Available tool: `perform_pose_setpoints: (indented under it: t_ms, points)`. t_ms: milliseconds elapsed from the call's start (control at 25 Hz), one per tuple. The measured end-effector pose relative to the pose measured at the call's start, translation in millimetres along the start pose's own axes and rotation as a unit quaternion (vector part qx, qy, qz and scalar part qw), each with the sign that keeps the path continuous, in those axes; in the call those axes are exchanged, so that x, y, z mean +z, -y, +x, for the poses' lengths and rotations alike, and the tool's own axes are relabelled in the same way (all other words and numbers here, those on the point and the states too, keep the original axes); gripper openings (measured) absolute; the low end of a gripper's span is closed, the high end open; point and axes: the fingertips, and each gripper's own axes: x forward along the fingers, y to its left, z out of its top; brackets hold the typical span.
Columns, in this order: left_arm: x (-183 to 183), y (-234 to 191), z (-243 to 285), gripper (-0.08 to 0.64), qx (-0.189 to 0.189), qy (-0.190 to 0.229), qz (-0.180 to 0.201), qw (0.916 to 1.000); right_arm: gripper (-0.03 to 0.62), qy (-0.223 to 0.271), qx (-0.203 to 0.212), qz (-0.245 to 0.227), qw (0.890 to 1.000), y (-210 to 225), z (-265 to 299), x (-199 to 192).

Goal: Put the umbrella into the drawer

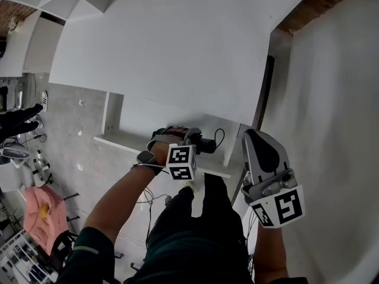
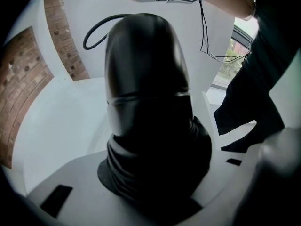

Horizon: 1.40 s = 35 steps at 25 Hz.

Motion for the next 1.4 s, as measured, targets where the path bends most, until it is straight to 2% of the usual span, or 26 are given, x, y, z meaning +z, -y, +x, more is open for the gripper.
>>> perform_pose_setpoints:
  t_ms: [160, 400, 760, 1040, 1400]
  points:
    - [-2.0, 9.8, 17.8, 0.199, -0.026, -0.009, 0.008, 0.9996, 0.005, -0.004, -0.013, 0.008, 1.000, 9.1, -6.5, -4.8]
    - [-15.3, 19.2, 41.3, 0.202, -0.053, -0.061, 0.053, 0.9953, 0.005, -0.008, -0.027, 0.023, 0.999, 23.5, -13.2, -11.6]
    - [-31.8, 29.0, 67.0, 0.224, -0.093, -0.102, 0.072, 0.9878, 0.005, -0.010, -0.033, 0.039, 0.999, 34.4, -18.0, -16.7]
    - [-32.9, 36.3, 78.5, 0.235, -0.110, -0.096, 0.066, 0.9871, 0.005, -0.011, -0.032, 0.045, 0.998, 37.2, -20.6, -19.5]
    - [-40.4, 40.5, 80.9, 0.295, -0.119, -0.094, 0.059, 0.9867, 0.005, -0.012, -0.032, 0.052, 0.998, 38.5, -26.6, -21.2]
